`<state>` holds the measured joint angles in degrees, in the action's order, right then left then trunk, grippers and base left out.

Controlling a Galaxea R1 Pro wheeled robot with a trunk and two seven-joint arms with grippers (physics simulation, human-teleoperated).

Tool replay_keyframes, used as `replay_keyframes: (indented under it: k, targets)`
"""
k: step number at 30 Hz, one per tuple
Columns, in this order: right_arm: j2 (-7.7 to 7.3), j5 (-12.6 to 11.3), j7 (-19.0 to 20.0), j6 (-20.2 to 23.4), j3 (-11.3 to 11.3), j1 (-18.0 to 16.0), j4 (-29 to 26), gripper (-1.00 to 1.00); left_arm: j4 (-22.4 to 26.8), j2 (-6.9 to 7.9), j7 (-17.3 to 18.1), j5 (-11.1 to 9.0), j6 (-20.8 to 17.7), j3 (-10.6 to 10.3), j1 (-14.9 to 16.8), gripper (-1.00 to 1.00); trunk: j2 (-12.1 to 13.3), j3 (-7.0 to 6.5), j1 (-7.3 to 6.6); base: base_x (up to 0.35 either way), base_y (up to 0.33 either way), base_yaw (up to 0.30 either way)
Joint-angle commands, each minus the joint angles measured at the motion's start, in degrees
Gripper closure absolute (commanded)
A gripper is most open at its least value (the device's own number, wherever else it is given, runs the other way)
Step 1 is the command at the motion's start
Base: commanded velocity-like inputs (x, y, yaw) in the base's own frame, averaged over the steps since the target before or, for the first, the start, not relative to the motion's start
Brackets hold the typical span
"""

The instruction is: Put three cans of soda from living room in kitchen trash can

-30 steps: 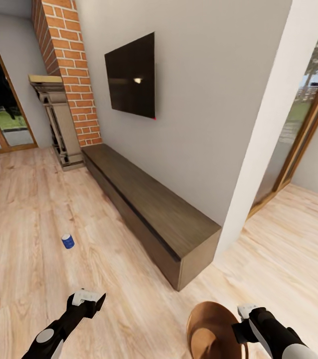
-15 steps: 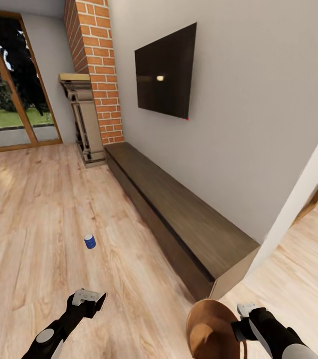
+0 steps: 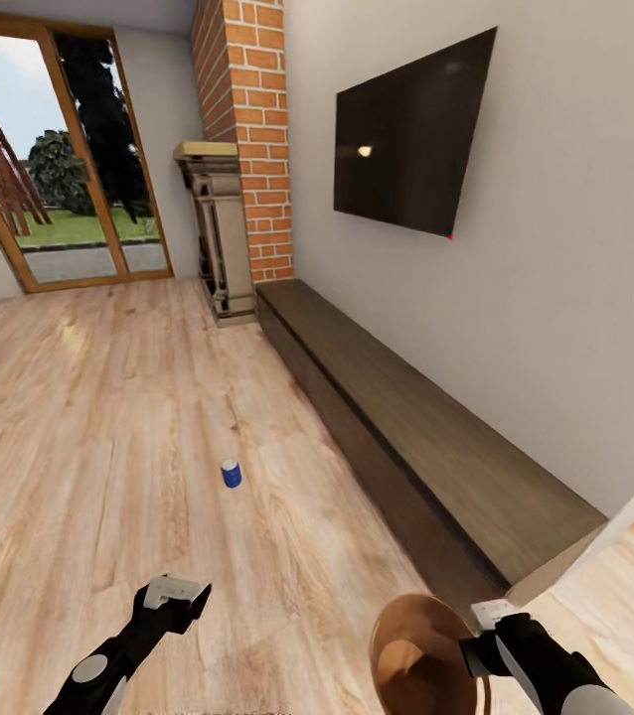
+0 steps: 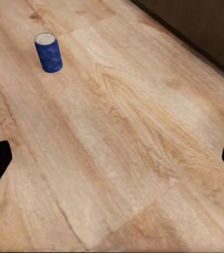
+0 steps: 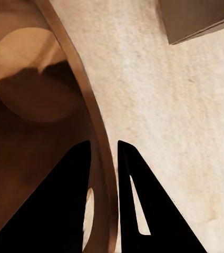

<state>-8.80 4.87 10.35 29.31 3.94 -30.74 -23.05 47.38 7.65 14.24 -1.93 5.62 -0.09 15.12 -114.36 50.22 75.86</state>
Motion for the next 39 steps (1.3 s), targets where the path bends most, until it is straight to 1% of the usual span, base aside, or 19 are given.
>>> replay_keyframes:
  k: [1, 10, 27, 39]
  targets:
    - [0.01, -0.6, 0.1, 0.0, -0.1, 0.0, 0.0, 1.0, 0.0, 0.0, 0.0, 0.0, 0.0, 0.0, 0.0, -1.0, 0.0, 0.04, 0.0, 0.003, 0.287, 0.221]
    - [0.27, -0.5, 0.1, 0.0, -0.1, 0.0, 0.0, 1.0, 0.0, 0.0, 0.0, 0.0, -0.1, -0.1, 0.0, -1.0, 0.0, 0.4, 0.0, 0.037, 0.288, 0.221]
    - [0.37, -0.6, -0.1, 0.0, -0.1, 0.0, 0.0, 1.0, 0.0, 0.0, 0.0, 0.0, -0.1, -0.1, 0.0, -1.0, 0.0, 1.08, 0.0, 0.2, 0.277, 0.217]
    - [0.37, -0.6, 0.0, -0.1, -0.1, 0.0, 0.0, 1.0, 0.1, 0.0, 0.0, 0.0, -0.1, -0.1, 0.0, -1.0, 0.0, 1.17, 0.0, 0.227, 0.257, 0.037]
